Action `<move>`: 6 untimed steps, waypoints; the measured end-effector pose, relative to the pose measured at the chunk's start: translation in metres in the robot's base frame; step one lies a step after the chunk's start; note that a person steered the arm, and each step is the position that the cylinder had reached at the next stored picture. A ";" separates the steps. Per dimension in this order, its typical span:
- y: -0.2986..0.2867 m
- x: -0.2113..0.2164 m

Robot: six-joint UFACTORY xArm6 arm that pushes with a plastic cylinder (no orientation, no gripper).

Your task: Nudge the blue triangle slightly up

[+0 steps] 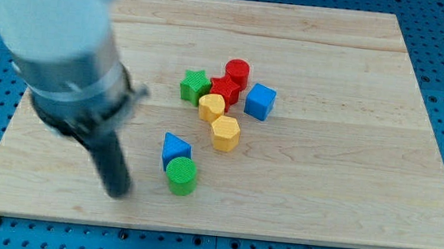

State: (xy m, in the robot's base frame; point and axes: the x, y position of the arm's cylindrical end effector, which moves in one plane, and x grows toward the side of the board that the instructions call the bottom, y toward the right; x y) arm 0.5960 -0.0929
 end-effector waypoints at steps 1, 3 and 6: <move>0.048 -0.002; 0.058 -0.093; 0.003 -0.063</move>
